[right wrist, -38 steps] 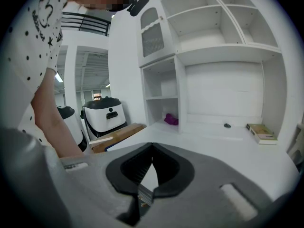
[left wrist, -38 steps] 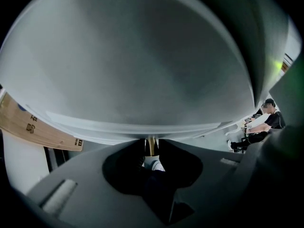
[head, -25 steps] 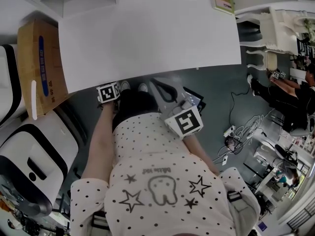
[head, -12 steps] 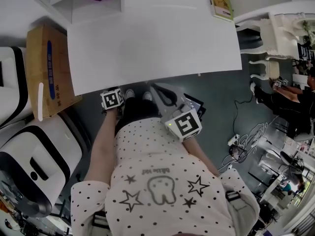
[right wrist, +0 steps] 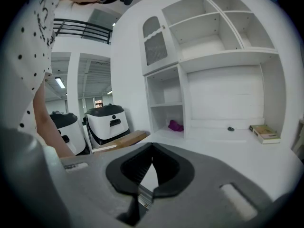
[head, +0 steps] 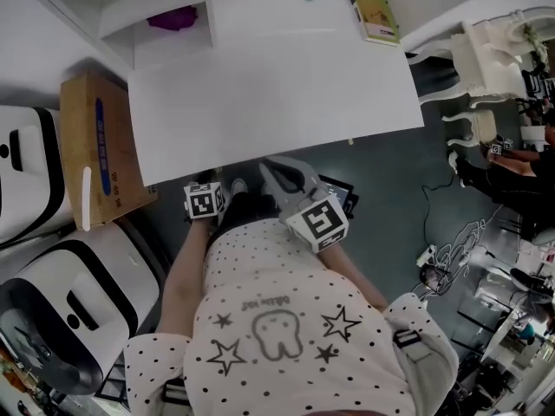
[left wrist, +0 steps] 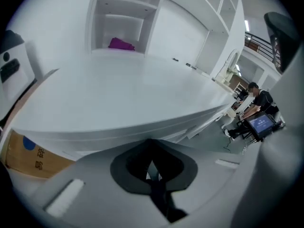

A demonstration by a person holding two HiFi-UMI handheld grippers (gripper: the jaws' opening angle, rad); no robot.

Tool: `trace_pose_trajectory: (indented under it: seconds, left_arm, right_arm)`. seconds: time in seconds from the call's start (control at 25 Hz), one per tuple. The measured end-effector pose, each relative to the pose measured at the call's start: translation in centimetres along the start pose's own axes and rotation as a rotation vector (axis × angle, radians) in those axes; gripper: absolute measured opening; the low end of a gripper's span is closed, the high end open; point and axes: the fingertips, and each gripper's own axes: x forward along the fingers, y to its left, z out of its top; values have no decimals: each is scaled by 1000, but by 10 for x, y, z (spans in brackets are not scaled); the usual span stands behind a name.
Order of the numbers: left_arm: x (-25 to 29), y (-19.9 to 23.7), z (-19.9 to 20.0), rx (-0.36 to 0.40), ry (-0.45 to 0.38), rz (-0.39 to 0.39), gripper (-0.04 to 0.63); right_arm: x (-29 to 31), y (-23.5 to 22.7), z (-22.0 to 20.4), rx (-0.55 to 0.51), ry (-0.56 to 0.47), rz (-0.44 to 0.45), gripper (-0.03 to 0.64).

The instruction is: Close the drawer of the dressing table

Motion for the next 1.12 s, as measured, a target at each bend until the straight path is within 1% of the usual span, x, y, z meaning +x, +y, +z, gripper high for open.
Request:
trace_pose_trajectory:
  seconds: [0.16, 0.32, 0.48, 0.64, 0.72, 0.84, 0.96, 1.12]
  left_arm:
    - [-20, -3, 13, 37, -77, 1, 0]
    - [-37, -3, 21, 70, -132, -3, 2]
    - [-52, -3, 32, 89, -189, -16, 2]
    - [-77, -4, 63, 38, -306, -33, 0]
    - [-94, -9, 80, 28, -368, -55, -2]
    - [-126, -21, 105, 36, -471, -85, -3]
    - [-164, -35, 130, 55, -572, -98, -5]
    - [-208, -55, 156, 97, -672, -117, -6]
  right_arm:
    - [-3, 0, -2, 7, -9, -11, -3]
    - [-2, 3, -5, 28, -12, -25, -3]
    - [3, 10, -5, 28, -18, -10, -3]
    - [9, 19, -3, 7, -23, 7, -3]
    - [12, 23, -3, -4, -25, 15, -3]
    - [16, 29, -1, -23, -38, 28, -3]
    - [18, 31, 1, -39, -44, 39, -3]
    - [19, 30, 0, -44, -38, 46, -3]
